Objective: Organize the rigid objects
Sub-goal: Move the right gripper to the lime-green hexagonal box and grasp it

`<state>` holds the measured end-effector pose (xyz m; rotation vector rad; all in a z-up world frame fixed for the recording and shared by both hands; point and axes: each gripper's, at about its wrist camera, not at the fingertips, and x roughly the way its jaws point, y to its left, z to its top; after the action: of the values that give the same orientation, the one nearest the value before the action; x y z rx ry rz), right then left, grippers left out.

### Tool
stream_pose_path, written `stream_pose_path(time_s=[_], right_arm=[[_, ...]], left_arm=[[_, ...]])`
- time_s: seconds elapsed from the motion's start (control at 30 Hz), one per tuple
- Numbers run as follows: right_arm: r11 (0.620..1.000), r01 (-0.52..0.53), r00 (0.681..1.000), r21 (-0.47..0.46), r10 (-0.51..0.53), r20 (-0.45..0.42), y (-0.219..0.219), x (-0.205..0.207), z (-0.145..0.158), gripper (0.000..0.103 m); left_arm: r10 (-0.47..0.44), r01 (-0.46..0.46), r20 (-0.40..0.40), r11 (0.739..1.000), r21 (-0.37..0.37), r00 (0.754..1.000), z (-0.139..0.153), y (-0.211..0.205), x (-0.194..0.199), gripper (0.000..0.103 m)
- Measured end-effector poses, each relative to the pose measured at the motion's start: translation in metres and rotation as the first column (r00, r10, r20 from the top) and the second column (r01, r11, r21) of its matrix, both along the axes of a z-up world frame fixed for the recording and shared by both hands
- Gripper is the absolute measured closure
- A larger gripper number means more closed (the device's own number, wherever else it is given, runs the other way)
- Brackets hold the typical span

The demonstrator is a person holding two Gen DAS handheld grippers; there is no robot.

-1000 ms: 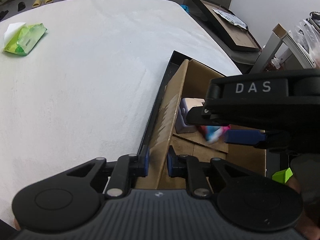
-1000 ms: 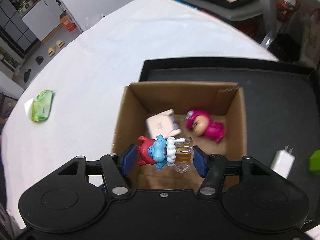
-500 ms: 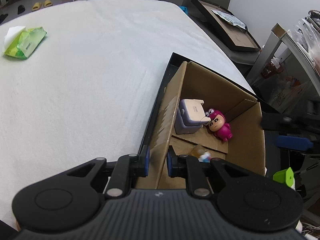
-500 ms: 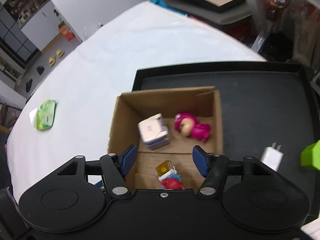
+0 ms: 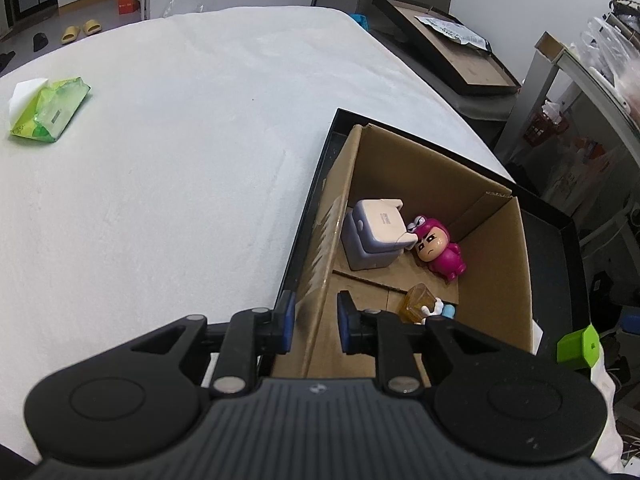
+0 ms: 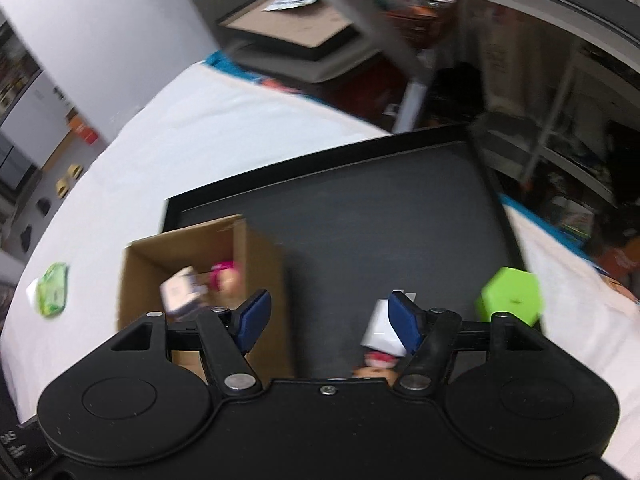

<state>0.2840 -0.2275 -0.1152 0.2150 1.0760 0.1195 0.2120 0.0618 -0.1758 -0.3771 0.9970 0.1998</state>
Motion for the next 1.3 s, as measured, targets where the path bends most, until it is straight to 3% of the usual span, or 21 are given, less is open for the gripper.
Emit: stream_pose_path(time_s=[0.17, 0.4, 1.07, 1.17, 1.2, 1.3], right_arm=[[0.997, 0.066, 0.998, -0.027, -0.065, 0.010, -0.032, -0.001, -0.011, 0.028], [0.992, 0.114, 0.993, -0.060, -0.116, -0.018, -0.061, 0.000, -0.035, 0.026], [0.975, 0.070, 0.995, -0.210, -0.082, -0.049, -0.085, 0.018, -0.085, 0.022], [0.976, 0.053, 0.997, -0.209, -0.065, -0.050, -0.082, 0.019, -0.087, 0.034], [0.979, 0.049, 0.996, -0.200, -0.062, -0.058, -0.083, 0.020, -0.087, 0.048], [0.982, 0.044, 0.997, -0.186, -0.055, -0.053, -0.083, 0.019, -0.085, 0.049]], left_arm=[[0.000, 0.001, -0.021, 1.000, 0.028, 1.000, -0.001, -0.004, 0.003, 0.076], [0.002, 0.000, -0.023, 0.998, 0.070, 1.000, 0.002, -0.010, 0.005, 0.057], [-0.040, 0.045, -0.039, 0.988, 0.149, 0.998, 0.000, -0.031, 0.016, 0.052], [-0.041, 0.048, -0.047, 0.986, 0.162, 0.998, -0.002, -0.034, 0.018, 0.052], [-0.040, 0.047, -0.049, 0.985, 0.164, 0.998, -0.002, -0.034, 0.018, 0.052], [-0.037, 0.044, -0.045, 0.984, 0.174, 0.998, -0.001, -0.034, 0.019, 0.052]])
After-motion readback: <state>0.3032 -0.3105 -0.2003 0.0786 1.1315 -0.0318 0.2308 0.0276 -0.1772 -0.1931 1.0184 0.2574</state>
